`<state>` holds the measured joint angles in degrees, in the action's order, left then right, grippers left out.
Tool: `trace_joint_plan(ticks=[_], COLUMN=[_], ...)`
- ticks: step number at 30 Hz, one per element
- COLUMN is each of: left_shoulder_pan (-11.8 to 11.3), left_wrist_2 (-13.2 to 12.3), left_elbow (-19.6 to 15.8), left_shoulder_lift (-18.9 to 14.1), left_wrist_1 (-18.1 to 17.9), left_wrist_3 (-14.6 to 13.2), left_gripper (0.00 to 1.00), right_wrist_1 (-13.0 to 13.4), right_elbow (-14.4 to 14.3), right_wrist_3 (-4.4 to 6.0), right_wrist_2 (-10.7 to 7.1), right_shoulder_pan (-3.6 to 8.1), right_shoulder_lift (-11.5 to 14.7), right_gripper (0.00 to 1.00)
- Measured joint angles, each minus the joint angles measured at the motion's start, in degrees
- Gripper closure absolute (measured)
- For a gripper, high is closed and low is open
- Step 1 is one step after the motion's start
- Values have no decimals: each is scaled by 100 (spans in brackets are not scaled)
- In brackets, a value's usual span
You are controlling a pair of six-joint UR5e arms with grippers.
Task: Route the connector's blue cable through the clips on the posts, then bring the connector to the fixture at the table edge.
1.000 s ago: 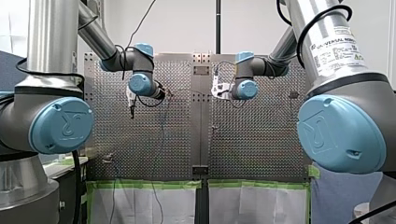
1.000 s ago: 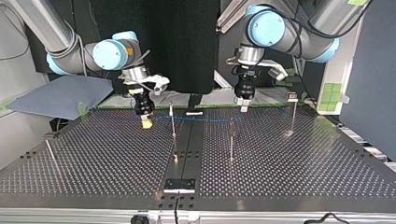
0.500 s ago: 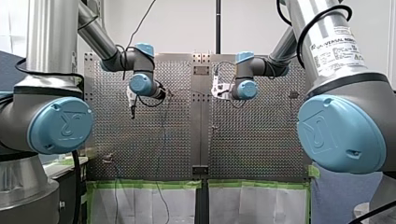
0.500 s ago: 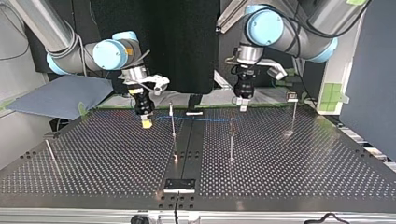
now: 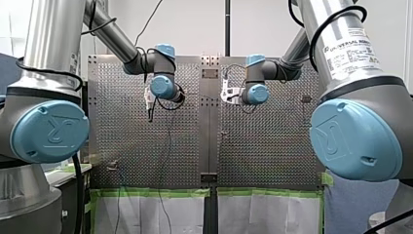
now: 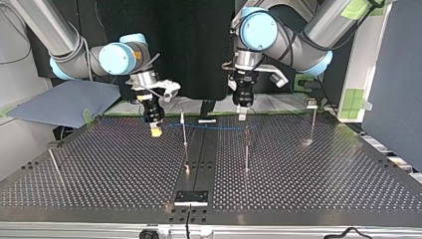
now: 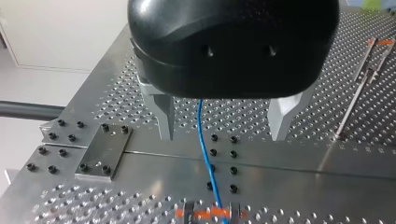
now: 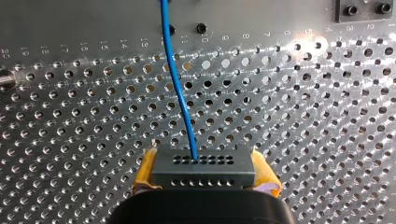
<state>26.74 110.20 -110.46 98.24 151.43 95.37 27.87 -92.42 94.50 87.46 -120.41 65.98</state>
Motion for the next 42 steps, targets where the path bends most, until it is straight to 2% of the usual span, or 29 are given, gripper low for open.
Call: trace_joint_plan(ticks=[7,16,21,25,32,42], left_shoulder_pan=[358,769,794,794,828,759], left_wrist_2=[358,819,1075,1224,1232,1340], left_elbow=[358,757,812,874,970,1100], left_shoulder_lift=[308,354,385,544,871,952], left_wrist_1=[0,65,119,164,-25,-91], left_wrist_3=[47,-72,-87,-90,-46,-79], left_gripper=[0,0,0,0,0,0], right_wrist_1=[15,12,7,8,3,0], right_elbow=[-2,-1,-2,-2,-1,-1], right_wrist_3=[3,0,1,2,1,-6], right_wrist_2=[-1,-11,-10,-10,-16,-14], right_shoulder_pan=[-11,-13,3,16,17,15], right_shoulder_lift=[-7,-30,-33,-34,-36,-44], right_gripper=[100,100,100,100,100,100])
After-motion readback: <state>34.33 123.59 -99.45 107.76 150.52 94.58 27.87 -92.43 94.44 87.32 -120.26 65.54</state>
